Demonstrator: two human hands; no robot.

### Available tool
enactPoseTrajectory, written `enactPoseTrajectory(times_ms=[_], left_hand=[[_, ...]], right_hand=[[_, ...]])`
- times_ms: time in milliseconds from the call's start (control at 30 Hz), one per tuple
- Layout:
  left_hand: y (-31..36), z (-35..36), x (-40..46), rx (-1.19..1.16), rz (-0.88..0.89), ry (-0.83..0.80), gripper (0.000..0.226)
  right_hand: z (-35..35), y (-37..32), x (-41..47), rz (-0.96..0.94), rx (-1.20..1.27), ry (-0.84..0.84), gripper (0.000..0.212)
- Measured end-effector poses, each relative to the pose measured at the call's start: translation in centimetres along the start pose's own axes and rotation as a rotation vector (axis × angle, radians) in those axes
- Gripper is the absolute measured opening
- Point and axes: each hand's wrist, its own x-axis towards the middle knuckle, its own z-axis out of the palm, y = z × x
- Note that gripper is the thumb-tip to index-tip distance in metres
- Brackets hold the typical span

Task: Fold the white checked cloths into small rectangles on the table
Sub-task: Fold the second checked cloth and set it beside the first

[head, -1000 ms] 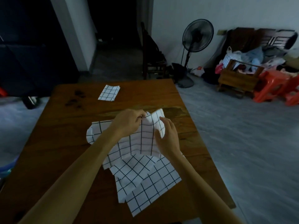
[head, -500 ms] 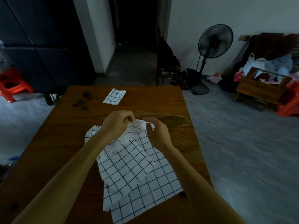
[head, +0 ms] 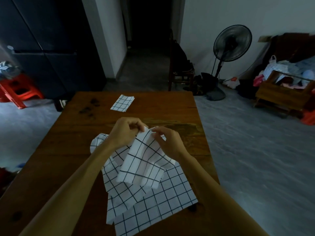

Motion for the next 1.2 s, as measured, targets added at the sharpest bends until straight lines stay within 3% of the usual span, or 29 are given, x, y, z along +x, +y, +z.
enactPoseTrajectory(times_ms=[200,300,433,700,933,1200], left_hand=[[-0.6,-1.1,-0.1,-0.087,-0.002,0.034,0.027],[-1.0,-1.4,-0.3,0.121,0.036,-0.017,0.033],[-1.4,-1.9,-0.4,0.292,0.162,-0.021,0.020],[-1.7,-2.2,0.3,0.209,0.193,-0.017,0.014],[-3.3,-3.8,0.6,0.208,0.215,0.104,0.019],[-4.5,-4.0,1.0,0.226,0.185,0.134,0.020]], right_hand=[[0.8,-0.6,0.2,0.015,0.008,0.040,0.015],[1.3,-1.1,0.0,0.018,0.004,0.061,0.014],[1.8,-1.5,0.1,0.000,-0.042,0.043,0.013],[2.8,-4.0,1.1,-0.080,-0.192,0.150,0.018],[3.5,0.2,-1.8,0.009,-0.236,0.131,0.031],[1.5,4.3,-4.9,0.161,-0.260,-0.005,0.025]])
